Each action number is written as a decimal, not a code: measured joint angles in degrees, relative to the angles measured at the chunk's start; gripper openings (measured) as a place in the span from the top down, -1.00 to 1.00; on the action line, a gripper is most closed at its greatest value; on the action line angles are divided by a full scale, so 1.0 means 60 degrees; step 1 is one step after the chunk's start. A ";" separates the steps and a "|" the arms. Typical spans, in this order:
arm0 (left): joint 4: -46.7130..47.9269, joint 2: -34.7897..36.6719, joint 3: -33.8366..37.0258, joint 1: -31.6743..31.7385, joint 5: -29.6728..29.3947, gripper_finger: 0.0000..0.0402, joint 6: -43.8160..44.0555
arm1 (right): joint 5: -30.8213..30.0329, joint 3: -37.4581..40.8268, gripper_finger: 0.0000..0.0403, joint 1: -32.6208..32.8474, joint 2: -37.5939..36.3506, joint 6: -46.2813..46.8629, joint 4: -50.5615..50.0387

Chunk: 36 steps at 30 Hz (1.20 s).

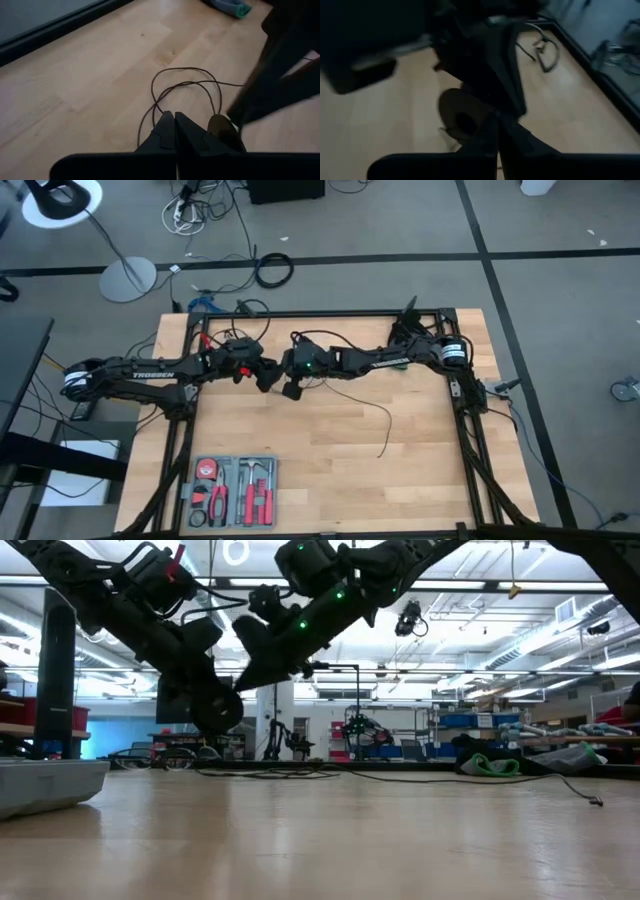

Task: Coil cords
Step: Coil the black wire onto the black spool

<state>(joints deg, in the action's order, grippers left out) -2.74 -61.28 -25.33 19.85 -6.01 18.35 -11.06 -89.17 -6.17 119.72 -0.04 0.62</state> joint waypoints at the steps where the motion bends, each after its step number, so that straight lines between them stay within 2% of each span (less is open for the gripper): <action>1: 0.0112 0.0020 -0.0064 0.0004 0.0002 1.00 -0.0002 | -0.0215 0.0000 1.00 0.0004 0.0000 0.0059 -0.0220; 4: 0.0316 0.0036 -0.0301 0.0005 0.0020 1.00 -0.0059 | -0.0709 -0.0015 1.00 0.0004 -0.0004 0.0366 -0.0911; 11: 0.0499 0.0180 -0.0607 0.0001 0.0135 1.00 -0.0357 | -0.0786 -0.0015 0.96 0.0092 -0.0015 0.0173 -0.1279; 16: 0.0541 0.0506 -0.0644 0.0008 -0.0011 1.00 -0.0409 | -0.0766 0.0036 0.82 0.0091 0.0033 0.0417 -0.2177; 22: 0.0553 0.1139 -0.0644 0.0005 -0.0187 1.00 -0.0414 | -0.0745 0.0141 0.57 0.0091 0.0011 0.0824 -0.1861; 27: 0.0850 0.1983 -0.0629 -0.0046 -0.0820 1.00 -0.0639 | -0.0809 0.0861 0.45 0.0127 0.0011 0.1053 -0.1007; 32: 0.0956 0.3140 -0.0181 -0.0134 -0.1368 1.00 -0.0745 | -0.0869 0.1994 0.49 0.0233 -0.0191 0.1603 -0.0569; 36: 0.0433 0.3859 0.0620 -0.0210 -0.2044 1.00 -0.0445 | -0.0829 0.3492 0.55 0.0351 -0.1070 0.1816 0.0866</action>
<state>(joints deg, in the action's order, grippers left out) -0.14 -38.12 -21.61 18.59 -18.28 15.68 -16.04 -68.21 -4.07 113.30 10.86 5.82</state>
